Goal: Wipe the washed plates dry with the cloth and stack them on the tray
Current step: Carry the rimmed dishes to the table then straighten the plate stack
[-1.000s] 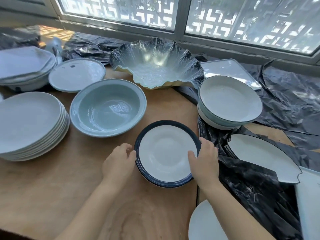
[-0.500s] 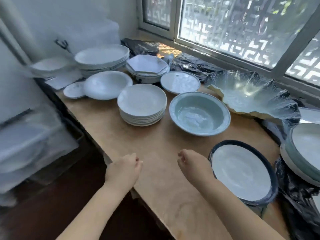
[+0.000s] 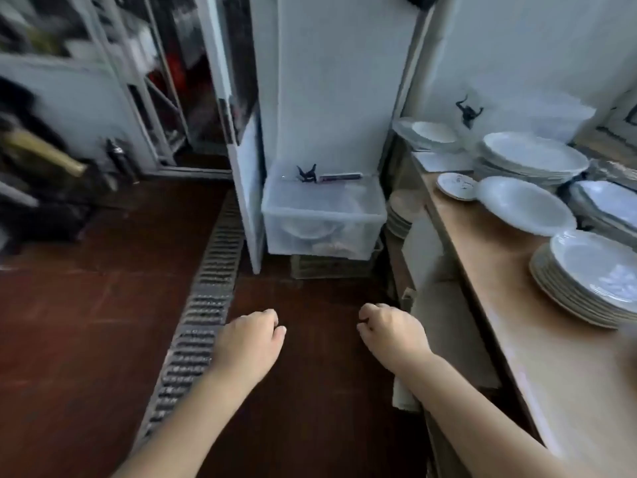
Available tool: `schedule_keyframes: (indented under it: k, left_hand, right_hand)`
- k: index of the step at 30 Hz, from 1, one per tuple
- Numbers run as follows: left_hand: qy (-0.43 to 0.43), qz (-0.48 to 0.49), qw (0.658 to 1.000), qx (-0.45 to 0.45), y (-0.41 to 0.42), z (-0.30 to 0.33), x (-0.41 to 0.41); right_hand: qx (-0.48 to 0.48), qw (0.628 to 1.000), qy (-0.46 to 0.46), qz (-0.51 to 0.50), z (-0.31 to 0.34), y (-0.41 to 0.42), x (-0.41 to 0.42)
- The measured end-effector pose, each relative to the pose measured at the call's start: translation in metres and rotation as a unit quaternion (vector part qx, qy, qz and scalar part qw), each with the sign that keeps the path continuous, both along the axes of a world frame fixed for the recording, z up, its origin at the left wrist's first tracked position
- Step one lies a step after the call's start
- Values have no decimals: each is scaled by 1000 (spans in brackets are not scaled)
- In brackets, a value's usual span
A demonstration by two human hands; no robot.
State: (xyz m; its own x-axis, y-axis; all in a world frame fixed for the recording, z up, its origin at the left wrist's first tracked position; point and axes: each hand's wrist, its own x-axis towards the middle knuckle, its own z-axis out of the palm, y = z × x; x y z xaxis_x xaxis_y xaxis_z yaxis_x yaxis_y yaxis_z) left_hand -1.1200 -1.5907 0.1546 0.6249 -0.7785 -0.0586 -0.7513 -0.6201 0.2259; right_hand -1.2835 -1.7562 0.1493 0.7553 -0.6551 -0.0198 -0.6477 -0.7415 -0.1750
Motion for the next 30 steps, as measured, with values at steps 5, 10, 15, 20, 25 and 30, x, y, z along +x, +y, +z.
schedule_keyframes:
  k: [5,10,15,20,25,30]
  left_hand:
    - [-49,123,991,36,152,6,92]
    - [-47,244,967,51,273,7,145]
    - [-47,362,929,54,361,3,184]
    - [-30,448,892,46,426,-9,234]
    - [-37,526,848,48,473,-16,313]
    - [-55,568,820,33,515,4,417]
  right_hand:
    - [-24,986,14,166,3,110,152]
    - [-45,947,15,316,10,213,267]
    - [-60,895,30,441,10,298,354]
    - [-39,852,35,521,-4,362,450]
    - [-43,817,42,573,-12,413,561]
    - [-31,800,19,599,-1,459,684]
